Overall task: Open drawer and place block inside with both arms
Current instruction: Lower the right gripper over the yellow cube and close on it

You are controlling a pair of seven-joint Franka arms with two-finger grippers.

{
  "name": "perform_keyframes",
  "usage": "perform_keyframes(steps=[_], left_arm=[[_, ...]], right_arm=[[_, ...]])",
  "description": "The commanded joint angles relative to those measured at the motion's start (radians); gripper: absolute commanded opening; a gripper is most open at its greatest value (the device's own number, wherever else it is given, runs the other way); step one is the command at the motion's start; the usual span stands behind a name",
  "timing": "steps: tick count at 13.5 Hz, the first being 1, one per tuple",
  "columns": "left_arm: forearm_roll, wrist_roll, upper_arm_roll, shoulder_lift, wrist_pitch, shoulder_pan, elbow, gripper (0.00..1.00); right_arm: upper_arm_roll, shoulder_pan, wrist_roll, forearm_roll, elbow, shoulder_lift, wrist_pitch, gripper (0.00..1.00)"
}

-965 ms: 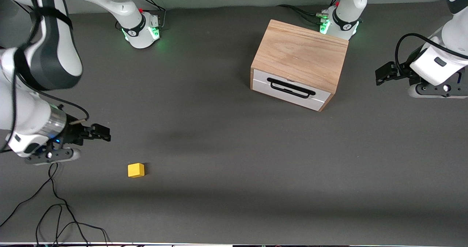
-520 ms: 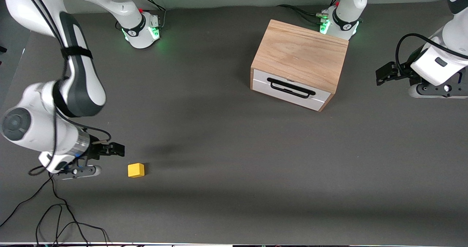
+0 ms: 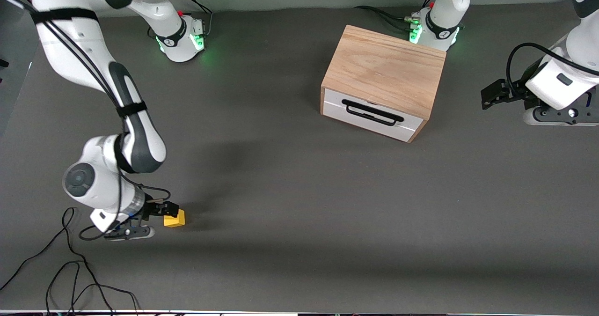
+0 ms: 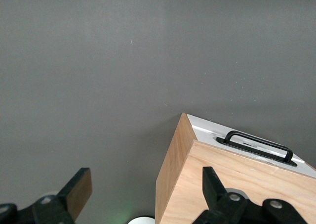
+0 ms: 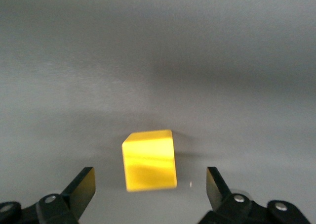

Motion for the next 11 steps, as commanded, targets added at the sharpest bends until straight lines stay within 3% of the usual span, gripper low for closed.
perform_keyframes(steps=[1, 11], left_arm=[[-0.003, 0.015, -0.003, 0.009, -0.023, 0.006, 0.024, 1.00], [-0.004, 0.015, -0.003, 0.009, -0.023, 0.003, 0.026, 1.00]], right_arm=[[-0.003, 0.002, -0.010, 0.016, -0.006, 0.034, 0.064, 1.00], [-0.003, 0.004, -0.007, 0.019, 0.024, 0.098, 0.107, 1.00]])
